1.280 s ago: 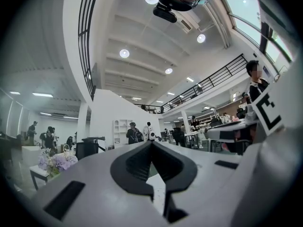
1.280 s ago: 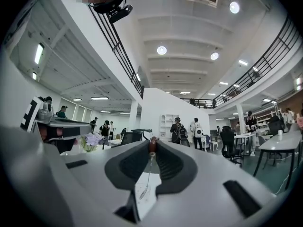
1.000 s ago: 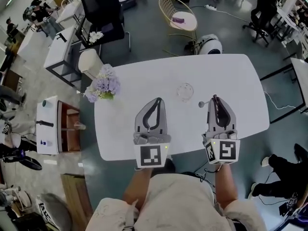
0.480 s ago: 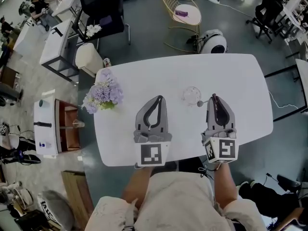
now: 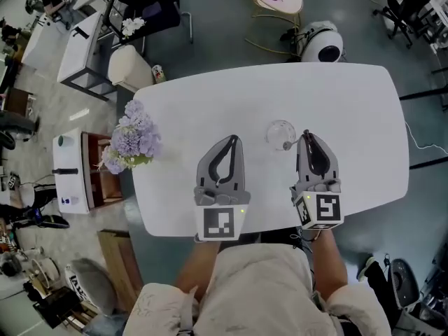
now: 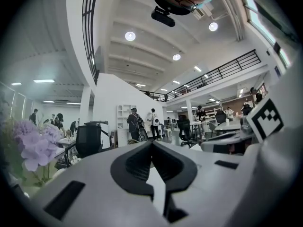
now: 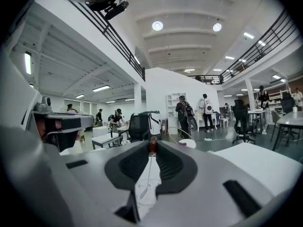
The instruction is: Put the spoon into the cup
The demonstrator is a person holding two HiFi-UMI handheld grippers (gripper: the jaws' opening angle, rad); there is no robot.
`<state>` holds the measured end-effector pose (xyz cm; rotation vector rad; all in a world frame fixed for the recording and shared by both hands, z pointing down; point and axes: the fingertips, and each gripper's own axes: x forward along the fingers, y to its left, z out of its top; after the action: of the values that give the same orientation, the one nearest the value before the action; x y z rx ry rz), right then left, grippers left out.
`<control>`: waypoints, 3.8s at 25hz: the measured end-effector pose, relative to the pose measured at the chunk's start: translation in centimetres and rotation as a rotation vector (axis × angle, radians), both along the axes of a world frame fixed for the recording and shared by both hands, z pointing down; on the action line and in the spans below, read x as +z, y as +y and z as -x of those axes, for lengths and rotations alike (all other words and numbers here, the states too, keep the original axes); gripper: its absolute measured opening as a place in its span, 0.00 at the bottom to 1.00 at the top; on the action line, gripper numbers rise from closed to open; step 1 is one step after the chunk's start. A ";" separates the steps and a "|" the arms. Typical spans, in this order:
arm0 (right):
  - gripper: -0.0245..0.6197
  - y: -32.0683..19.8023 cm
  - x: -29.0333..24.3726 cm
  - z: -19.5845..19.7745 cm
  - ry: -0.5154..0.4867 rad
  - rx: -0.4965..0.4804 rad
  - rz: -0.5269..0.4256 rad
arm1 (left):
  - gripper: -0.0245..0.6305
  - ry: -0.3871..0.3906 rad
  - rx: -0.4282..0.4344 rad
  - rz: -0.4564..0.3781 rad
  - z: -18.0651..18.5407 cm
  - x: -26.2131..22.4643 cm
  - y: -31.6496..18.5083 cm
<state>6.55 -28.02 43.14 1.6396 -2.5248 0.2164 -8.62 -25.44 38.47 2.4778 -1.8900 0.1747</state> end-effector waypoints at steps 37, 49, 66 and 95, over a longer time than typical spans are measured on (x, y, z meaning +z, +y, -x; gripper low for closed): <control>0.14 -5.7 15.1 -0.7 -0.114 -0.102 0.306 | 0.04 0.008 -0.018 0.222 -4.3 11.9 -5.4; 0.32 -5.5 14.9 -1.0 -0.085 -0.067 0.294 | 0.04 0.001 -0.016 0.175 -3.8 9.8 -4.2; 0.32 0.8 6.6 -1.7 -0.049 0.050 0.150 | 0.04 0.040 0.009 0.020 -1.4 2.4 1.8; 0.27 11.2 -16.8 -3.6 0.053 0.153 -0.377 | 0.04 -0.017 0.057 -0.264 0.7 -12.6 9.8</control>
<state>10.19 -16.79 26.32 1.9396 -2.5155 -0.3063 -9.31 -15.63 25.92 2.7039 -1.9660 -0.0580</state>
